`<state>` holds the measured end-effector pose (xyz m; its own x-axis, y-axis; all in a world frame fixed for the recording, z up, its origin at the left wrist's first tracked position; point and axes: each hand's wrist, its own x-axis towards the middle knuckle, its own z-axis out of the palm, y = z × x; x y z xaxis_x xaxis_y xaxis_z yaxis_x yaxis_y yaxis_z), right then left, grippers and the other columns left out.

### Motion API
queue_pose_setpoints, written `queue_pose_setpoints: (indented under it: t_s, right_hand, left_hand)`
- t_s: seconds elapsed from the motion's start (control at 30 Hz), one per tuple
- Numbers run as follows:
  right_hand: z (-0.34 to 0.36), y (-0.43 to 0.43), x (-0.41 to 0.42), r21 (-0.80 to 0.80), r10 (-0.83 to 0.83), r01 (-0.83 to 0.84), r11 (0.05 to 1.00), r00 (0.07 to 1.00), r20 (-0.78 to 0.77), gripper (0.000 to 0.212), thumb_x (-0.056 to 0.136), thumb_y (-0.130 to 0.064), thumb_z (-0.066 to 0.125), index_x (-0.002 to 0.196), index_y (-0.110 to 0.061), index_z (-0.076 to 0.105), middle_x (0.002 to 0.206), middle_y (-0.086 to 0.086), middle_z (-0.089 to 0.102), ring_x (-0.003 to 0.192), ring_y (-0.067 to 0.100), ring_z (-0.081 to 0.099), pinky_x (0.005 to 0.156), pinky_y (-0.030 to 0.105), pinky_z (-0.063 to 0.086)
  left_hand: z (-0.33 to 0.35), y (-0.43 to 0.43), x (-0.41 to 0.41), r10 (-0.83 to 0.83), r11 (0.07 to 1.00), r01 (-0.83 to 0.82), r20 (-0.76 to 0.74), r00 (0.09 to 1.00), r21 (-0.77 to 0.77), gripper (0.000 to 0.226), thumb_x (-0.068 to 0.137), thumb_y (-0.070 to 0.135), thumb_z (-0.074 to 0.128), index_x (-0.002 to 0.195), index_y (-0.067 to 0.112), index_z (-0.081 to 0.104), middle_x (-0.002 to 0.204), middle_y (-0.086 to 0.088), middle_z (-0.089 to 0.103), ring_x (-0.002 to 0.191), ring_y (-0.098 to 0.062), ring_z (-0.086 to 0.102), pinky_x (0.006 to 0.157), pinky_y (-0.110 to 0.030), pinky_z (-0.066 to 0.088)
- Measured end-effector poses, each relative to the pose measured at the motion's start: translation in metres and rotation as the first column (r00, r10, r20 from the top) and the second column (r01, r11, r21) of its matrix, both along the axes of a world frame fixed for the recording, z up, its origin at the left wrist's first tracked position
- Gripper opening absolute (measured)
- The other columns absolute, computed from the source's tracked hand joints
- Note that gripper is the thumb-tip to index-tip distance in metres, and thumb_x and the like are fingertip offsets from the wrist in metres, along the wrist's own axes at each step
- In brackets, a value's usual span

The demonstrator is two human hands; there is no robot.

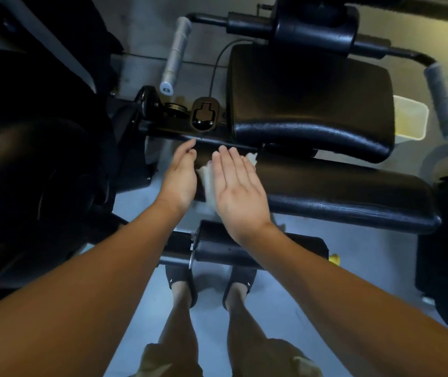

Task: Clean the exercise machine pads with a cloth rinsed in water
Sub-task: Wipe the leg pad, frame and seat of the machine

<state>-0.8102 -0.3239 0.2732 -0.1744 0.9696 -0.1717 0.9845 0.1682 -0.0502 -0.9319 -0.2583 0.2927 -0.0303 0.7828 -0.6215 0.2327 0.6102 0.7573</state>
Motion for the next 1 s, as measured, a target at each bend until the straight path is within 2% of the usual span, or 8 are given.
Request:
queue_pose_setpoints:
  t_s: [0.1, 0.2, 0.3, 0.43, 0.6, 0.8, 0.87, 1.0]
  right_hand:
    - [-0.005, -0.002, -0.003, 0.07, 0.02, -0.022, 0.997, 0.999, 0.027, 0.082, 0.095, -0.007, 0.056, 0.16, 0.002, 0.007, 0.167, 0.024, 0.011, 0.157, 0.038, 0.01, 0.127, 0.05, 0.014]
    - [-0.013, -0.006, 0.014, 0.119, 0.025, -0.025, 0.993, 1.0, 0.004, 0.08, 0.096, -0.006, 0.057, 0.16, 0.002, 0.011, 0.167, 0.024, 0.016, 0.156, 0.036, 0.015, 0.126, 0.05, 0.018]
    - [-0.011, -0.016, 0.047, 0.123, 0.007, -0.008, 0.992, 1.0, 0.009, 0.087, 0.093, -0.017, 0.069, 0.16, 0.001, 0.016, 0.167, 0.022, 0.02, 0.156, 0.033, 0.018, 0.127, 0.048, 0.017]
    - [-0.001, -0.037, 0.104, 0.113, -0.038, 0.038, 0.993, 0.999, 0.0, 0.09, 0.087, -0.024, 0.073, 0.158, 0.0, 0.025, 0.164, 0.021, 0.027, 0.154, 0.032, 0.024, 0.127, 0.046, 0.019]
    - [0.008, -0.06, 0.167, 0.041, -0.099, 0.097, 0.994, 0.995, 0.029, 0.107, 0.078, -0.041, 0.083, 0.158, 0.0, 0.025, 0.165, 0.02, 0.026, 0.154, 0.032, 0.024, 0.127, 0.047, 0.02]
    - [0.02, -0.099, 0.248, 0.015, -0.338, 0.338, 0.941, 0.936, 0.103, 0.122, 0.065, -0.051, 0.091, 0.156, 0.0, 0.029, 0.163, 0.02, 0.03, 0.153, 0.034, 0.026, 0.128, 0.047, 0.013]
    - [0.023, -0.103, 0.255, 0.012, -0.375, 0.376, 0.926, 0.918, 0.129, 0.122, 0.066, -0.056, 0.089, 0.155, 0.002, 0.029, 0.163, 0.021, 0.03, 0.153, 0.035, 0.025, 0.128, 0.048, 0.012]
    - [0.025, -0.088, 0.23, 0.015, -0.362, 0.362, 0.932, 0.926, 0.105, 0.126, 0.064, -0.065, 0.085, 0.154, 0.005, 0.03, 0.161, 0.023, 0.033, 0.153, 0.036, 0.027, 0.125, 0.054, 0.024]
  left_hand:
    - [0.004, -0.005, 0.011, 0.058, 0.998, -0.057, -0.068, 0.996, 0.013, 0.041, 0.107, 0.033, 0.032, 0.143, 0.035, 0.051, 0.148, 0.006, 0.05, 0.131, -0.008, 0.045, 0.11, -0.028, 0.033]
    - [0.007, -0.009, 0.031, 0.036, 0.993, 0.006, -0.357, 0.933, 0.117, 0.046, 0.104, 0.035, 0.033, 0.147, 0.031, 0.048, 0.152, 0.001, 0.044, 0.136, -0.017, 0.044, 0.115, -0.037, 0.033]
    - [0.007, -0.009, 0.052, -0.043, 0.956, 0.209, -0.606, 0.794, 0.206, 0.049, 0.1, 0.033, 0.033, 0.146, 0.027, 0.047, 0.152, 0.001, 0.041, 0.138, -0.023, 0.038, 0.112, -0.044, 0.036]
    - [-0.005, -0.01, 0.067, -0.207, 0.91, 0.413, -0.812, 0.546, 0.046, 0.05, 0.099, 0.038, 0.029, 0.145, 0.031, 0.046, 0.158, 0.002, 0.035, 0.137, -0.03, 0.034, 0.105, -0.049, 0.034]
    - [-0.01, -0.016, 0.071, -0.155, 0.904, 0.422, -0.871, 0.467, 0.065, 0.051, 0.098, 0.039, 0.028, 0.143, 0.03, 0.049, 0.157, 0.0, 0.037, 0.134, -0.035, 0.037, 0.101, -0.051, 0.036]
    - [-0.012, -0.017, 0.075, -0.13, 0.911, 0.406, -0.886, 0.444, 0.069, 0.049, 0.098, 0.038, 0.026, 0.141, 0.029, 0.049, 0.155, -0.001, 0.039, 0.133, -0.036, 0.037, 0.102, -0.052, 0.035]
    - [-0.014, -0.018, 0.076, -0.115, 0.909, 0.409, -0.889, 0.443, 0.086, 0.049, 0.099, 0.038, 0.026, 0.14, 0.029, 0.049, 0.154, -0.001, 0.039, 0.132, -0.036, 0.038, 0.101, -0.052, 0.035]
    - [-0.016, -0.018, 0.072, -0.101, 0.905, 0.41, -0.879, 0.466, 0.113, 0.048, 0.099, 0.038, 0.026, 0.139, 0.027, 0.05, 0.153, -0.002, 0.039, 0.131, -0.037, 0.038, 0.101, -0.051, 0.035]
